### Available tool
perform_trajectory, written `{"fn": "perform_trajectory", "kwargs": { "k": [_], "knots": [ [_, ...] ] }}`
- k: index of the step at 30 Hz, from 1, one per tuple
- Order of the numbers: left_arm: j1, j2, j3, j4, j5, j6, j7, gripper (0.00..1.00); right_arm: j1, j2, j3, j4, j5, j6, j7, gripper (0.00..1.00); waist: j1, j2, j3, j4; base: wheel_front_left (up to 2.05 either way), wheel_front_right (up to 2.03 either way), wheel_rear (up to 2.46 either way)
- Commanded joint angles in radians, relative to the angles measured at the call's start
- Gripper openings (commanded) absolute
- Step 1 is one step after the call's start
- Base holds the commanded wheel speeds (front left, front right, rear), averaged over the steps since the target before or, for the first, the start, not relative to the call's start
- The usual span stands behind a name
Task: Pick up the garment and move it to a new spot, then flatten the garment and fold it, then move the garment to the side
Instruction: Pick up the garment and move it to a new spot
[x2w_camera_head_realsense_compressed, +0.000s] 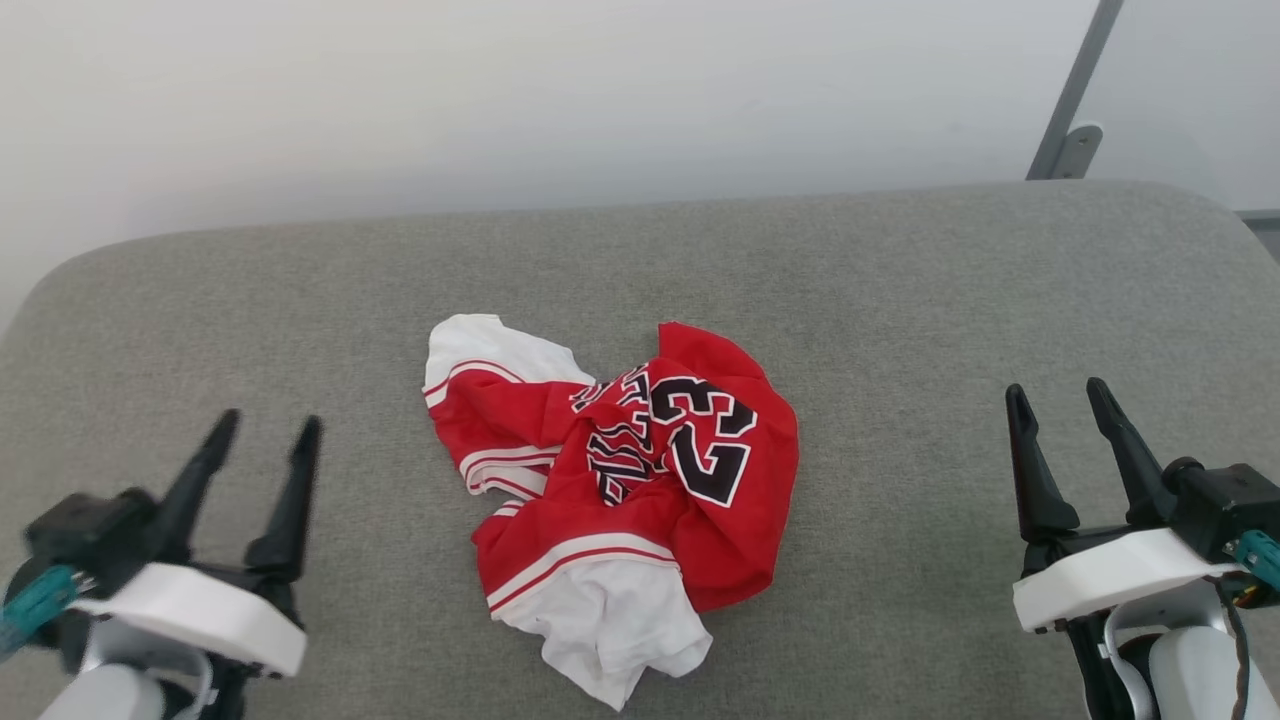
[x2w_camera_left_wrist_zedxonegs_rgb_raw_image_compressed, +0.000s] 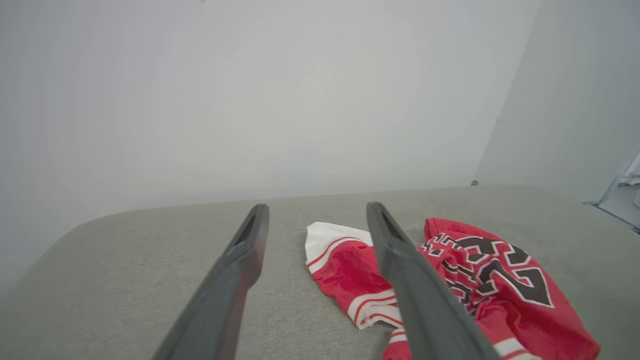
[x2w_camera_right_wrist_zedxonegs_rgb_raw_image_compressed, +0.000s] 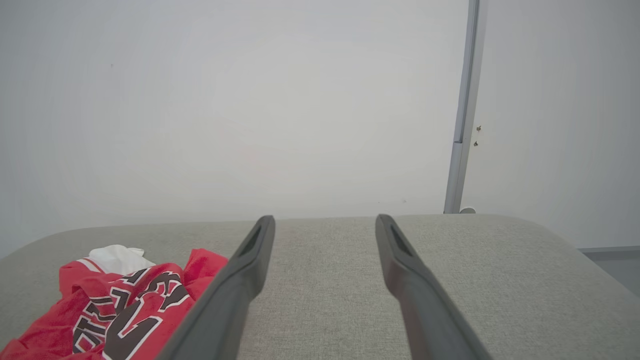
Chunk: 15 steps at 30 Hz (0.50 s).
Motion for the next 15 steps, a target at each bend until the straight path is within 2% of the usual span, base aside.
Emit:
{"fn": "perform_trajectory", "kwargs": {
  "k": [1,6,15],
  "knots": [
    [0.039,-0.017,0.053,-0.02,0.029,0.0,-0.006,1.0,0.014,0.003,-0.002,-0.007,-0.001,0.0,0.003,1.0,0.0,0.0,-0.004,0.007,0.0,0.0,0.0],
    [0.166,-0.096,0.21,-0.061,0.101,-0.022,-0.006,1.0,0.023,0.007,-0.009,-0.017,-0.005,0.0,0.008,1.0,0.0,0.0,-0.009,0.018,0.0,0.0,0.0],
    [0.325,-0.243,0.397,-0.062,0.206,-0.129,-0.006,1.0,0.038,0.006,-0.009,-0.024,-0.012,0.0,0.004,1.0,0.0,0.0,-0.008,0.035,0.0,0.0,0.0]
  ]
}}
